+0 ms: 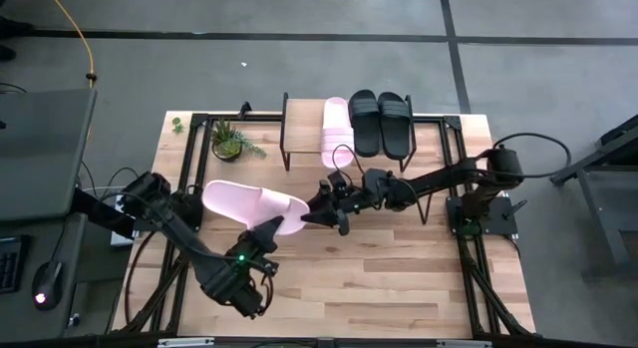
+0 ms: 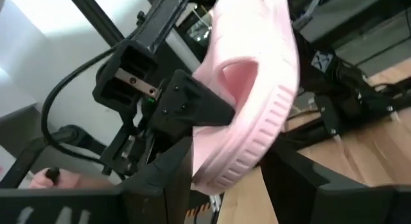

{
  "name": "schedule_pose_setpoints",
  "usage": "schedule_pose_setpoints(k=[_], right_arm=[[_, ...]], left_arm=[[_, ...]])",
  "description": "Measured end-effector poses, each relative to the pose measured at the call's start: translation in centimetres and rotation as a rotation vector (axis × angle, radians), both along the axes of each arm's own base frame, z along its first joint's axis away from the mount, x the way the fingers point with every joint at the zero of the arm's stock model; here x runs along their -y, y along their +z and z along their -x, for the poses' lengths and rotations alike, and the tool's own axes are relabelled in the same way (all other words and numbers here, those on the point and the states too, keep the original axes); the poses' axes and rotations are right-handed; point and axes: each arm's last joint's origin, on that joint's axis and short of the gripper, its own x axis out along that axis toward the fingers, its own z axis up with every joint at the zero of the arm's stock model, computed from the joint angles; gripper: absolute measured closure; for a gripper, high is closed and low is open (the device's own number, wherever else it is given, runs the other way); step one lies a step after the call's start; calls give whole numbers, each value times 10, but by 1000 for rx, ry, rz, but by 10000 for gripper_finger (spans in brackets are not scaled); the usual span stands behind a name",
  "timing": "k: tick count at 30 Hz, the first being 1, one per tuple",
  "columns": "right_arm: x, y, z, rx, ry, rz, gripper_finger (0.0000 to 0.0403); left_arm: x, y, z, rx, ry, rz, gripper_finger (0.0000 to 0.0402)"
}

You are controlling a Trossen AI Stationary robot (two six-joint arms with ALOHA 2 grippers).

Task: Pick and place slides into the shelf
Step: Put the pink slipper on the shelf

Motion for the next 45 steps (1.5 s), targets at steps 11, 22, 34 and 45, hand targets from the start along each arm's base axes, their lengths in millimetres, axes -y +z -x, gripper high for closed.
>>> schedule_pose_setpoints(k=[11,22,34,45], right_arm=[[1,-3,1,-61,75,-42,240],[-1,-7,1,-112,120,-68,240],[1,-6,-1,-191,288,-74,266],[-2,16,-13,-262,353,2,272]], left_arm=[[17,-5,-4,8,-49,67,340],[23,-6,-11,15,-68,99,341],[29,-6,-18,-11,-99,115,341],[34,-5,-23,-16,-127,99,341]])
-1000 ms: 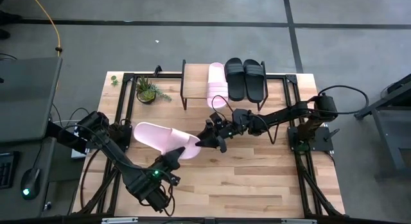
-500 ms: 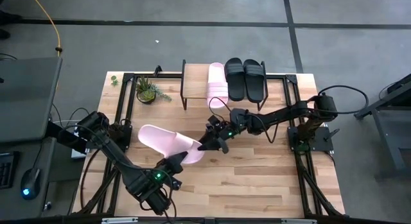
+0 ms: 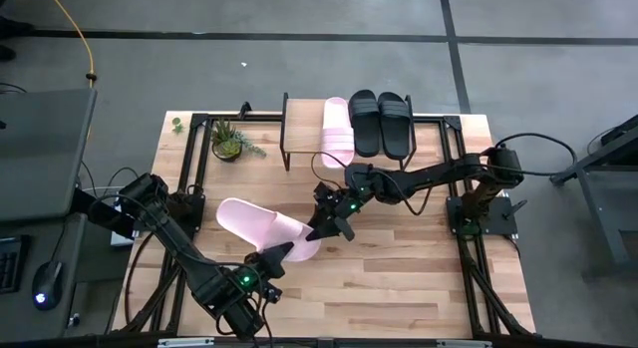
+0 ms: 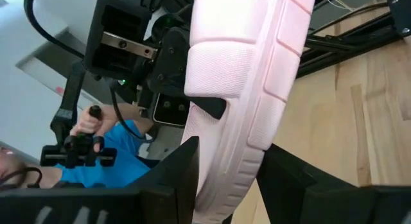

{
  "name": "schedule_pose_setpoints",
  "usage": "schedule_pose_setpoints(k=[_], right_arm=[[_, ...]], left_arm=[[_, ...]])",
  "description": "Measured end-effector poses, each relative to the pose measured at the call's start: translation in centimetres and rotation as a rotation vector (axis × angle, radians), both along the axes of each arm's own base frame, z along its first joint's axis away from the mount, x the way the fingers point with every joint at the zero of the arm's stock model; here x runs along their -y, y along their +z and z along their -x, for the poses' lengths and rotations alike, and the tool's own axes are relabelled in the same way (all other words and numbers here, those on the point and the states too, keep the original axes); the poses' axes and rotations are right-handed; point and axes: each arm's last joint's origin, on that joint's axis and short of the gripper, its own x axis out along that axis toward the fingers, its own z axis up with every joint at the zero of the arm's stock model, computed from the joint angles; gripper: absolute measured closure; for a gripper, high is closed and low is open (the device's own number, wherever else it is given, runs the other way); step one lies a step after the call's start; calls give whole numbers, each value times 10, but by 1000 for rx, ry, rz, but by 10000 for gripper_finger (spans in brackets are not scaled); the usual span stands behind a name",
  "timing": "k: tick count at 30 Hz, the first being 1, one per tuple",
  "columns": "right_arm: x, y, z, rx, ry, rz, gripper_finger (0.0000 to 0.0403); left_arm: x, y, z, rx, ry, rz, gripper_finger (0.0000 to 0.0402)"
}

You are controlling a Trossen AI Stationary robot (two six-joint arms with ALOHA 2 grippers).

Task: Pick and place slides into the shelf
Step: Put the pink slipper on the shelf

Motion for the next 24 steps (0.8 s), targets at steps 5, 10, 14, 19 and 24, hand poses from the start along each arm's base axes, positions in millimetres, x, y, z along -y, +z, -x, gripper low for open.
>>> schedule_pose_setpoints(k=[5,10,14,19,24], right_arm=[[0,3,-2,-13,-1,37,274],[0,3,-2,-10,-13,59,300],[1,2,-2,1,-23,86,351],[1,2,-2,10,-22,106,388],[2,-1,-2,-4,-41,130,388]], left_arm=[[2,0,2,0,-8,1,341],[5,0,4,3,-18,-2,334],[5,0,4,4,-17,-1,325],[5,0,3,-3,-18,-7,335],[5,0,3,-8,-20,0,327]])
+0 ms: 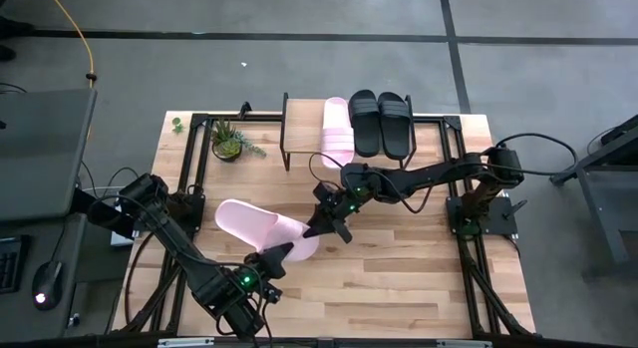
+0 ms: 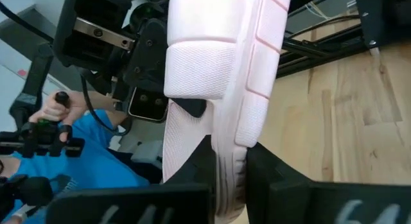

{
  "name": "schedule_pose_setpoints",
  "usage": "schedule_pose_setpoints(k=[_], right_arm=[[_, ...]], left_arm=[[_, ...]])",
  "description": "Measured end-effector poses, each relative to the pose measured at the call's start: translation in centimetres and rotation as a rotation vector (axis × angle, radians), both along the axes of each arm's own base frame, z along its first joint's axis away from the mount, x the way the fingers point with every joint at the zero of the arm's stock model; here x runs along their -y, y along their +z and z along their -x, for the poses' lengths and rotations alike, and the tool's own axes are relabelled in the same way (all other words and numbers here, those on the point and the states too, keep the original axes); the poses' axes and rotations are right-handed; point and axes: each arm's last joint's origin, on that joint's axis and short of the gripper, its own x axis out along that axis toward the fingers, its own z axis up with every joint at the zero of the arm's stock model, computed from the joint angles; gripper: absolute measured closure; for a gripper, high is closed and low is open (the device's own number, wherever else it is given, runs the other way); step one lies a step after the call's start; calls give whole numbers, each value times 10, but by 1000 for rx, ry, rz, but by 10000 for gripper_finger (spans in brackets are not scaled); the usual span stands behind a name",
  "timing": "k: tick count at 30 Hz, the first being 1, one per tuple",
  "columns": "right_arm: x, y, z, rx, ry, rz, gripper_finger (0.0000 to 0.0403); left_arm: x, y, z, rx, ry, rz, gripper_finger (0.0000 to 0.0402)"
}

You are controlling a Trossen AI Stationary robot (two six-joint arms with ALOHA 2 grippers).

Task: Pick and place slides into the shelf
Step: Put the pink slipper on the shelf

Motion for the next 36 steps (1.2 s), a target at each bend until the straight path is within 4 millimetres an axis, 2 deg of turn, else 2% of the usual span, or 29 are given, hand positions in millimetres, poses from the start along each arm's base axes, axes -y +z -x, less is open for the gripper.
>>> schedule_pose_setpoints(k=[6,13,23,32,36], right_arm=[[1,0,-1,9,-28,17,388],[2,2,-1,26,-70,43,388],[19,8,-3,101,-141,51,389],[36,17,-5,202,-218,58,389],[47,19,-6,242,-340,106,389]], left_arm=[[0,1,0,28,9,-18,293],[-1,3,0,93,29,-54,235],[-3,6,1,270,72,-63,155],[-17,22,14,458,110,81,156],[-26,32,24,543,123,159,165]])
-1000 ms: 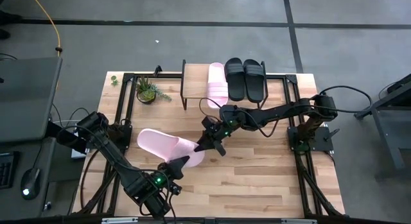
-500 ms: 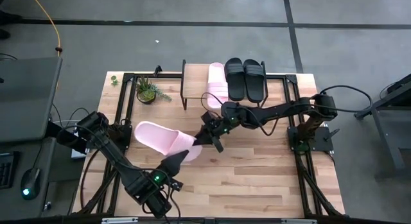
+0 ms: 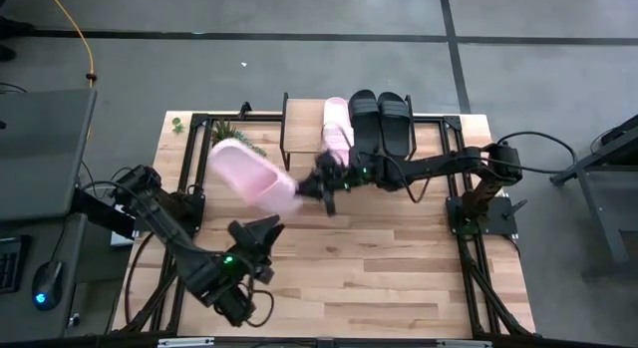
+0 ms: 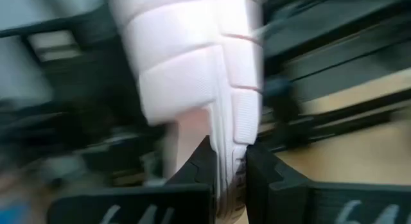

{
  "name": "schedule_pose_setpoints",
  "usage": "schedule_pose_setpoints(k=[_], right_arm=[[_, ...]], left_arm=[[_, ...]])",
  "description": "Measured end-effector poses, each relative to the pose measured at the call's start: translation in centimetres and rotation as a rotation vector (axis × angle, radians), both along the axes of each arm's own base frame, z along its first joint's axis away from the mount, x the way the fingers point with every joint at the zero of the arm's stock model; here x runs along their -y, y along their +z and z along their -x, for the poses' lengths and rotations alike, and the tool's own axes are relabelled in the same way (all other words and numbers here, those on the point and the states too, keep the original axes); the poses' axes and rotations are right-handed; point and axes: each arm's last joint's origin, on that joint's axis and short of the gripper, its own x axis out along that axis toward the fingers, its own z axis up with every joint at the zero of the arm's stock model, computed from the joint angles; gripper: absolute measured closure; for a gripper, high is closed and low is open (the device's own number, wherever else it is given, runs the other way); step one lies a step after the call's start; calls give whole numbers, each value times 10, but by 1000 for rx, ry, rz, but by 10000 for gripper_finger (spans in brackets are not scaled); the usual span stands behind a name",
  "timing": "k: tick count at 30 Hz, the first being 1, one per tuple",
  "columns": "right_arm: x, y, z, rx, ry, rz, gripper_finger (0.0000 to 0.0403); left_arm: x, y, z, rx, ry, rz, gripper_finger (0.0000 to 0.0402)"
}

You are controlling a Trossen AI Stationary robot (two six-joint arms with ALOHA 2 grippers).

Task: Pick and place slides into the shelf
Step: Put the pink slipper on the shelf

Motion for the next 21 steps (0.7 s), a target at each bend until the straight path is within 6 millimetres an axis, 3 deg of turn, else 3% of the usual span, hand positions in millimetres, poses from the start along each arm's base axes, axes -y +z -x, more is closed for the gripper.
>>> schedule_pose_setpoints(k=[4,9,21], right_arm=[[22,-1,1,6,-167,27,394],[38,1,3,13,-224,54,394],[39,3,3,24,-453,55,394]], left_arm=[[-5,11,9,71,-8,49,171],[-9,16,13,95,-2,133,177],[-18,18,24,161,8,196,177]])
